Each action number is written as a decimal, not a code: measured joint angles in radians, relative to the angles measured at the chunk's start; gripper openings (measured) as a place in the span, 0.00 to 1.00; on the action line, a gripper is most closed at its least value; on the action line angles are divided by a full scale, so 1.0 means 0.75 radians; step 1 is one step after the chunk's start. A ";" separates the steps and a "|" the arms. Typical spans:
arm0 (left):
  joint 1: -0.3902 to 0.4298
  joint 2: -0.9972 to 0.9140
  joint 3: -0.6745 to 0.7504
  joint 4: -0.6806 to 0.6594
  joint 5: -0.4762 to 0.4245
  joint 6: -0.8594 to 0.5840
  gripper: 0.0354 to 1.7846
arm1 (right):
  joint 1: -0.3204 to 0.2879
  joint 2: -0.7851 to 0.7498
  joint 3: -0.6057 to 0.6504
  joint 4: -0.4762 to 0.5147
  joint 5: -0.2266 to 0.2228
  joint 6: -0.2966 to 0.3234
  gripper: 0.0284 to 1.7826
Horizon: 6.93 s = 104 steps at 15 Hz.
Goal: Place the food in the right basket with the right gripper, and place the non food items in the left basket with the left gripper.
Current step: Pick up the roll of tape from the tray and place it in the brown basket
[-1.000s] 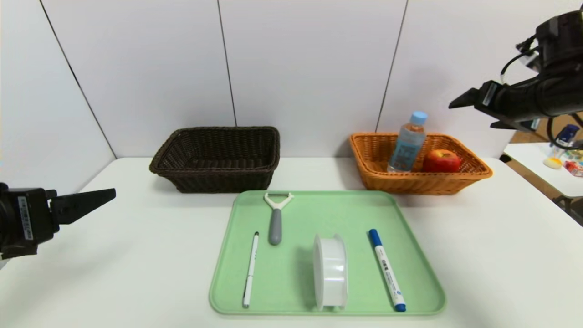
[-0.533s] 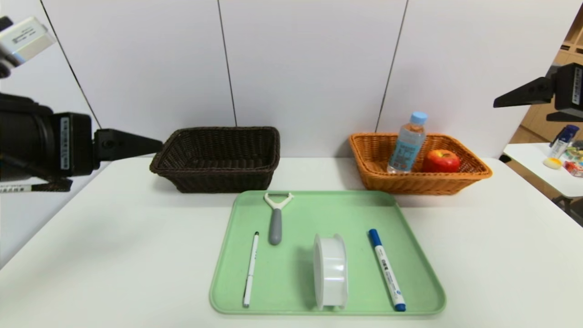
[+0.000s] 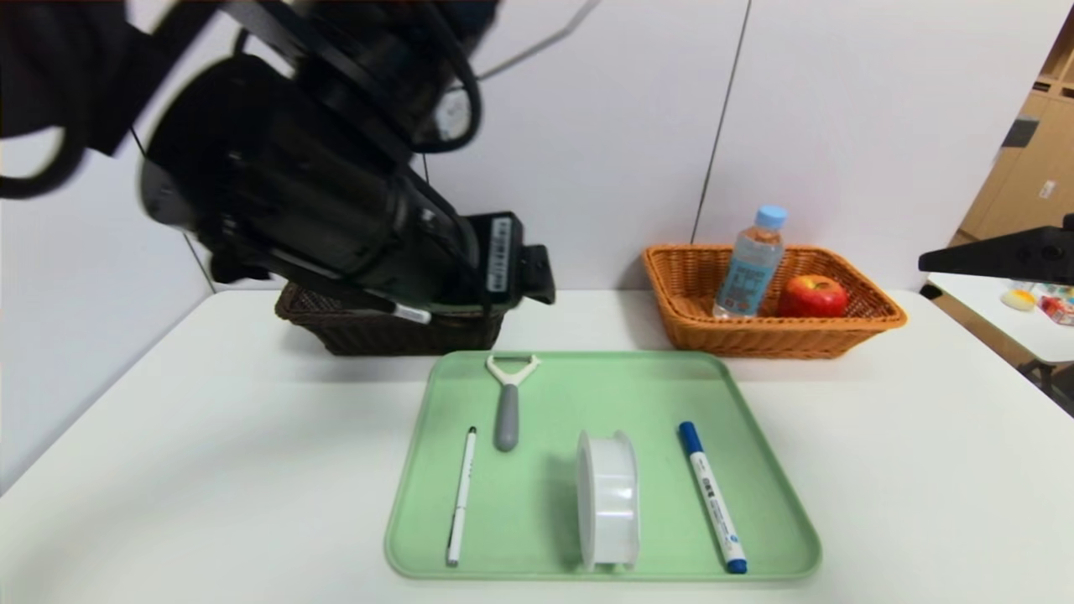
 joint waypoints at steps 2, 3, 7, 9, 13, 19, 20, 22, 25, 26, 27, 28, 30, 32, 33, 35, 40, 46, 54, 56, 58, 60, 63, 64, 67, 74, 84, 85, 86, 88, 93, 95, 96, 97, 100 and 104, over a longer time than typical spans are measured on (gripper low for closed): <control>-0.095 0.124 -0.062 0.035 0.036 -0.057 0.94 | 0.024 -0.012 0.094 -0.219 -0.015 -0.032 0.95; -0.126 0.167 -0.074 0.035 0.040 -0.074 0.94 | 0.031 -0.014 0.128 -0.275 -0.062 -0.069 0.95; -0.196 0.269 -0.085 0.040 0.042 -0.113 0.94 | 0.092 -0.020 0.235 -0.005 -0.351 -0.144 0.95; -0.213 0.292 -0.085 0.043 0.042 -0.129 0.94 | 0.102 -0.024 0.290 0.031 -0.359 -0.144 0.95; -0.243 0.313 -0.086 0.045 0.041 -0.203 0.94 | 0.106 -0.037 0.367 0.027 -0.359 -0.143 0.95; -0.287 0.360 -0.086 0.108 0.040 -0.261 0.94 | 0.104 -0.041 0.396 0.025 -0.359 -0.139 0.95; -0.289 0.373 -0.086 0.108 0.040 -0.275 0.94 | 0.104 -0.041 0.402 0.024 -0.359 -0.136 0.95; -0.292 0.396 -0.086 0.104 0.039 -0.305 0.94 | 0.102 -0.042 0.415 0.024 -0.358 -0.128 0.95; -0.294 0.427 -0.086 0.106 0.030 -0.328 0.94 | 0.096 -0.042 0.435 0.024 -0.358 -0.113 0.95; -0.294 0.437 -0.086 0.105 0.028 -0.328 0.94 | 0.095 -0.041 0.440 0.023 -0.357 -0.112 0.95; -0.294 0.445 -0.086 0.103 0.028 -0.330 0.94 | 0.094 -0.040 0.447 0.023 -0.356 -0.112 0.95; -0.295 0.453 -0.087 0.100 0.028 -0.330 0.94 | 0.094 -0.039 0.453 0.023 -0.356 -0.113 0.95; -0.294 0.468 -0.087 0.097 0.026 -0.330 0.94 | 0.094 -0.036 0.457 0.023 -0.355 -0.111 0.95; -0.294 0.481 -0.088 0.097 0.026 -0.329 0.94 | 0.092 -0.033 0.462 0.022 -0.356 -0.111 0.95; -0.294 0.485 -0.088 0.097 0.026 -0.328 0.94 | 0.092 -0.031 0.464 0.023 -0.356 -0.112 0.95; -0.292 0.493 -0.089 0.095 0.026 -0.326 0.94 | 0.092 -0.026 0.465 0.023 -0.356 -0.112 0.95; -0.289 0.504 -0.089 0.074 0.027 -0.323 0.94 | 0.094 -0.021 0.475 0.012 -0.357 -0.113 0.95; -0.281 0.513 -0.089 0.067 0.028 -0.319 0.94 | 0.101 -0.025 0.507 -0.034 -0.359 -0.115 0.95; -0.280 0.505 -0.088 0.070 0.028 -0.321 0.42 | 0.106 -0.028 0.508 -0.033 -0.360 -0.115 0.95; -0.280 0.498 -0.088 0.070 0.028 -0.321 0.31 | 0.107 -0.028 0.508 -0.033 -0.360 -0.115 0.95; -0.281 0.482 -0.088 0.065 0.020 -0.320 0.31 | 0.107 -0.031 0.508 -0.032 -0.358 -0.115 0.95; -0.281 0.459 -0.088 0.058 -0.012 -0.318 0.31 | 0.107 -0.035 0.510 -0.031 -0.358 -0.115 0.95; -0.279 0.395 -0.088 -0.025 -0.080 -0.316 0.31 | 0.108 -0.041 0.523 -0.033 -0.358 -0.115 0.95; -0.274 0.362 -0.088 -0.069 -0.100 -0.314 0.31 | 0.108 -0.043 0.524 -0.033 -0.358 -0.115 0.95; -0.172 0.245 -0.088 -0.271 -0.121 -0.278 0.31 | 0.108 -0.046 0.525 -0.035 -0.359 -0.115 0.95; 0.454 0.043 -0.087 -0.407 -0.227 -0.076 0.31 | 0.106 -0.035 0.536 -0.111 -0.362 -0.114 0.95; 1.005 0.228 -0.082 -0.486 -0.476 0.298 0.31 | 0.092 -0.017 0.545 -0.113 -0.363 -0.112 0.95; 1.011 0.251 -0.077 -0.484 -0.484 0.318 0.31 | 0.092 -0.015 0.545 -0.113 -0.363 -0.112 0.95; 1.014 0.276 -0.075 -0.488 -0.486 0.344 0.31 | 0.092 -0.014 0.545 -0.113 -0.364 -0.112 0.95; 1.020 0.318 -0.073 -0.496 -0.485 0.404 0.31 | 0.092 -0.013 0.545 -0.111 -0.364 -0.112 0.95; 1.039 0.420 -0.073 -0.512 -0.484 0.500 0.31 | 0.092 -0.014 0.547 -0.111 -0.364 -0.111 0.95; 1.040 0.447 -0.074 -0.536 -0.484 0.532 0.31 | 0.092 -0.015 0.552 -0.110 -0.363 -0.110 0.95; 1.040 0.457 -0.074 -0.545 -0.484 0.538 0.31 | 0.092 -0.015 0.555 -0.110 -0.363 -0.111 0.95; 1.041 0.467 -0.074 -0.554 -0.483 0.538 0.31 | 0.092 -0.015 0.556 -0.111 -0.363 -0.111 0.95; 1.043 0.493 -0.074 -0.561 -0.482 0.538 0.44 | 0.092 -0.015 0.557 -0.111 -0.362 -0.110 0.95; 1.041 0.493 -0.074 -0.606 -0.482 0.541 0.65 | 0.092 -0.015 0.562 -0.112 -0.362 -0.111 0.95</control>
